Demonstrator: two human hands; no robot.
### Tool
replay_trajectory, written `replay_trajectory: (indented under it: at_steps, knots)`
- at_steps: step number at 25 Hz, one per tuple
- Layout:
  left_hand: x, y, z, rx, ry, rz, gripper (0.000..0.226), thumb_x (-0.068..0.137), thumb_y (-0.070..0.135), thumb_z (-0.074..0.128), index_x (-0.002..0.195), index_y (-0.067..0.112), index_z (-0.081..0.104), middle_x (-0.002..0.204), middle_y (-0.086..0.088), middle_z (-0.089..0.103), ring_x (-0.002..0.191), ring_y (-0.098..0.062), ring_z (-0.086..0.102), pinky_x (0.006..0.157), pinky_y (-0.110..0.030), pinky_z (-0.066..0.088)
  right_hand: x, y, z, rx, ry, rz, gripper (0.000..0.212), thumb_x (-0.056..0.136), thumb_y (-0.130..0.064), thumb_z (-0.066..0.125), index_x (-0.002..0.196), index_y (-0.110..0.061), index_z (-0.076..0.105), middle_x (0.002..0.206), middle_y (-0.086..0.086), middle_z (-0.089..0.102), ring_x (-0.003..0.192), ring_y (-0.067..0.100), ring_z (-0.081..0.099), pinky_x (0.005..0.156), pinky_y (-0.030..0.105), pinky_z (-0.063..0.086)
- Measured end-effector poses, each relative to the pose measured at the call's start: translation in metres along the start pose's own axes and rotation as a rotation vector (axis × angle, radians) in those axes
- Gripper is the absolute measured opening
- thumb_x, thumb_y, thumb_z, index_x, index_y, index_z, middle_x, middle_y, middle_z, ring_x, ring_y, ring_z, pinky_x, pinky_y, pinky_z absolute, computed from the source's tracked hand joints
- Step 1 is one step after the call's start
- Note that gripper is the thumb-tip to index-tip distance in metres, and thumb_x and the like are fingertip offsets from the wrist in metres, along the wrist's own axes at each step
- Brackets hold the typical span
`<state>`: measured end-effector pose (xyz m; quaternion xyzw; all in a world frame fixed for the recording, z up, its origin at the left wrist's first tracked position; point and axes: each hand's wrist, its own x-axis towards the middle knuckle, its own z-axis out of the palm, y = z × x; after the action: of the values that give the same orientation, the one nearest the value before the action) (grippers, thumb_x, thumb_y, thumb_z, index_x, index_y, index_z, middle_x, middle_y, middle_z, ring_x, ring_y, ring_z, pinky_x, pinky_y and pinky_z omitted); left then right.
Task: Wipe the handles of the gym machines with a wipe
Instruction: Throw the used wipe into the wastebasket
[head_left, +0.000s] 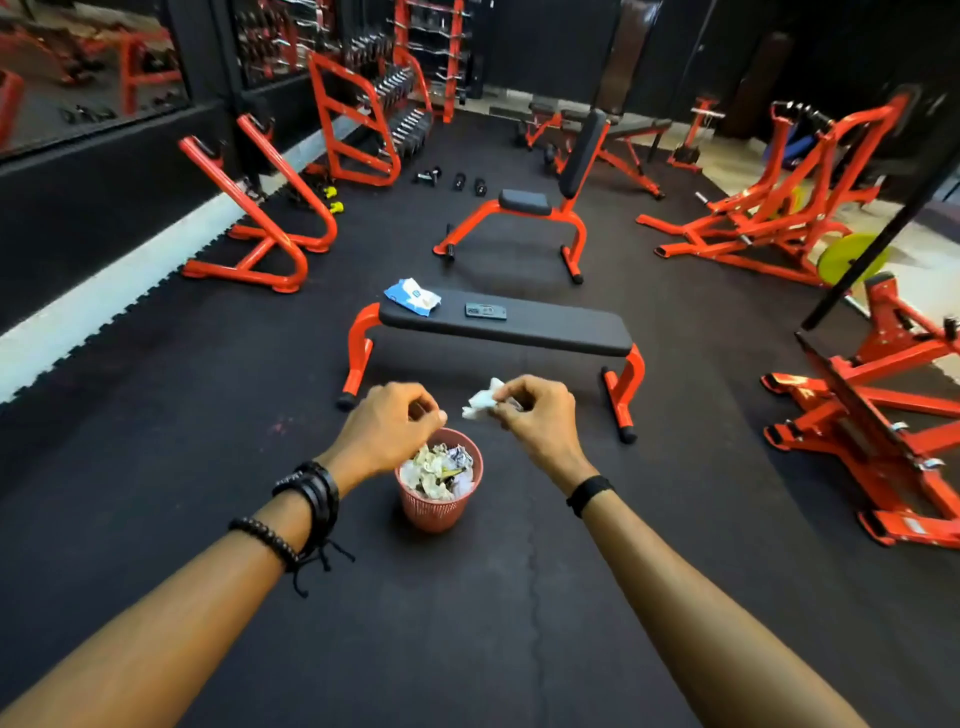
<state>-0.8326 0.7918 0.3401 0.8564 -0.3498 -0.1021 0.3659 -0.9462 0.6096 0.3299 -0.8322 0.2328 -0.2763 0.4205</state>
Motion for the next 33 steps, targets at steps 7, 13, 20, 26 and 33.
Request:
replay_trajectory:
  at_steps: [7,13,20,26,33]
  knots:
    - [0.124,-0.068,0.047,0.049,-0.154,-0.086,0.015,0.085,0.038,0.07,0.09,0.024,0.073,0.088,0.007,0.074,0.087,-0.015,0.069,0.082,-0.036,0.056,0.099,0.095,0.07,0.138,0.071,0.25,0.015,0.071,-0.023,0.072,0.085,-0.026,0.065,0.086,0.002,0.071,0.081,0.025,0.071,0.072,0.047,0.06]
    - [0.254,-0.104,0.055,0.146,-0.215,-0.155,0.015,0.089,0.034,0.069,0.092,0.02,0.073,0.09,0.002,0.074,0.089,-0.019,0.07,0.081,-0.034,0.055,0.246,0.15,0.075,-0.016,-0.037,0.284,0.012,0.074,-0.004,0.065,0.076,-0.012,0.074,0.068,-0.002,0.069,0.061,0.009,0.06,0.06,0.021,0.048]
    - [0.331,-0.155,0.077,0.122,-0.268,-0.303,0.011,0.088,0.036,0.07,0.083,0.026,0.071,0.086,0.006,0.072,0.087,-0.015,0.068,0.081,-0.035,0.055,0.287,0.193,0.133,-0.112,-0.248,0.38,0.011,0.076,0.002,0.067,0.082,-0.004,0.074,0.077,0.001,0.07,0.072,0.01,0.062,0.062,0.017,0.046]
    - [0.37,-0.189,0.084,0.132,-0.401,-0.299,0.013,0.088,0.037,0.069,0.081,0.025,0.07,0.085,0.006,0.071,0.086,-0.016,0.068,0.079,-0.036,0.056,0.288,0.217,0.154,-0.199,-0.36,0.508,0.011,0.08,-0.001,0.068,0.089,-0.003,0.073,0.089,0.009,0.074,0.076,0.011,0.065,0.054,0.005,0.042]
    - [0.396,-0.197,0.088,0.049,-0.428,-0.303,0.015,0.088,0.038,0.068,0.08,0.026,0.069,0.085,0.009,0.071,0.086,-0.015,0.068,0.082,-0.036,0.056,0.314,0.219,0.163,-0.302,-0.51,0.492,0.017,0.085,-0.004,0.064,0.099,-0.005,0.072,0.092,0.012,0.073,0.086,0.021,0.068,0.078,0.032,0.057]
